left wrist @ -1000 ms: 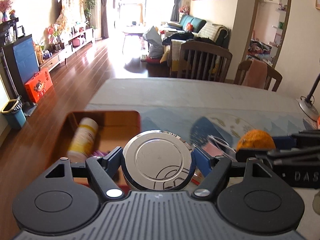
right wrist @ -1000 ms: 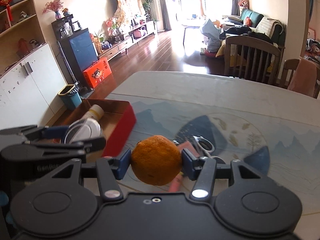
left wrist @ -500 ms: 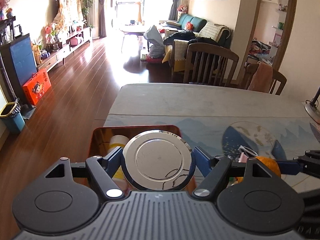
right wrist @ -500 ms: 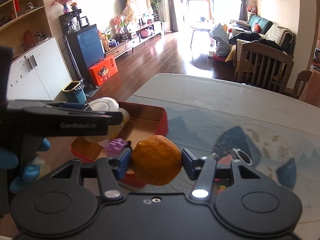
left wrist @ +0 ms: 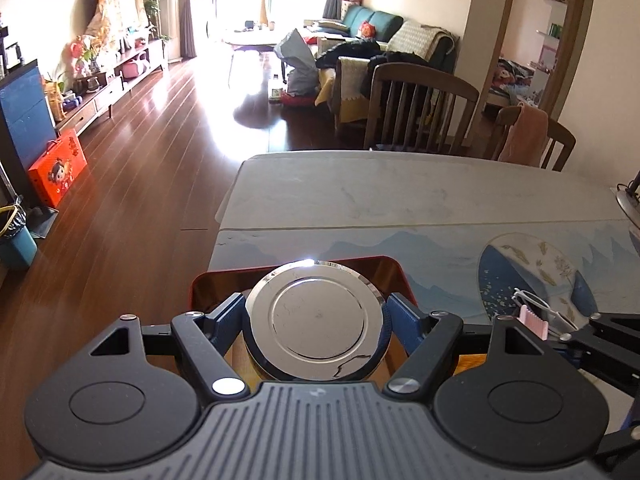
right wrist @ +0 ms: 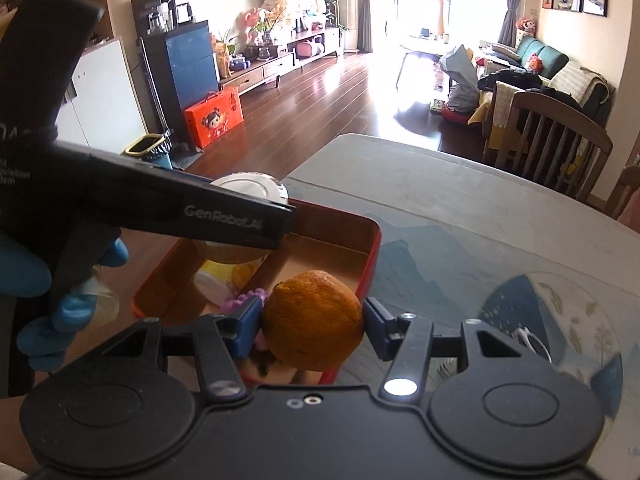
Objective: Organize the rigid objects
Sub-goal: 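Carry the silver tin with the left tool while the right tool carries the orange to the red tin, then release the silver tin with the left tool while the right tool releases the orange into the red tin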
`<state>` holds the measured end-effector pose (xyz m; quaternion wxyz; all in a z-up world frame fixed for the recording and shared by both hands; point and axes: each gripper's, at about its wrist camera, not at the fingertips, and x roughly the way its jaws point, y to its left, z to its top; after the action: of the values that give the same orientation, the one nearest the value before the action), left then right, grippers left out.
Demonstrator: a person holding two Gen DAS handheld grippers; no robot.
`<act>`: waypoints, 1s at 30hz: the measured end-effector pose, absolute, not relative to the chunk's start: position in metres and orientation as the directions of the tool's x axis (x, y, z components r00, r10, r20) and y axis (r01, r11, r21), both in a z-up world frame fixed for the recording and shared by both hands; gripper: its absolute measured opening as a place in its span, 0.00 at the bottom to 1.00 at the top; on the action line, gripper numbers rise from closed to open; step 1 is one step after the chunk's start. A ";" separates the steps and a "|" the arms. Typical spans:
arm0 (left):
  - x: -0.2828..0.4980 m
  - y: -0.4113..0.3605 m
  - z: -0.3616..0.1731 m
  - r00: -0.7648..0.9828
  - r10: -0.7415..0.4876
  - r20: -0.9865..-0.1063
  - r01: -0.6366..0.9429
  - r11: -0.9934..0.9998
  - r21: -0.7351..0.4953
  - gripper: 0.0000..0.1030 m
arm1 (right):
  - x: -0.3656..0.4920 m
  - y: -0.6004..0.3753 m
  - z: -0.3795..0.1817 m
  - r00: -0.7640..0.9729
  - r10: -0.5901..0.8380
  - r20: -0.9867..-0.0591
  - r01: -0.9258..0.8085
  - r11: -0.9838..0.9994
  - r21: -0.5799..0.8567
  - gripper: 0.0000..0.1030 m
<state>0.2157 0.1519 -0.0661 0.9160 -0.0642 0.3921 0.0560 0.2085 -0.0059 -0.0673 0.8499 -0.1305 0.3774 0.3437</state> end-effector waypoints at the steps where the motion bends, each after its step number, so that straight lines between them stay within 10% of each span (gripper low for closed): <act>1: 0.220 0.153 -0.069 0.682 0.049 -0.730 -0.148 0.986 -0.072 0.75 | 0.210 -0.002 -0.071 0.482 0.481 -0.732 -0.686 0.727 0.026 0.53; 30: 0.271 0.151 -0.123 0.590 -0.038 -0.806 -0.045 0.996 -0.080 0.75 | 0.224 0.055 -0.114 0.376 0.432 -0.820 -0.765 0.644 -0.012 0.52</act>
<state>0.2710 0.1514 -0.1230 0.8905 -0.0458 0.4527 0.0020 0.2244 0.0552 -0.1140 0.8051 -0.1998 0.4168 0.3718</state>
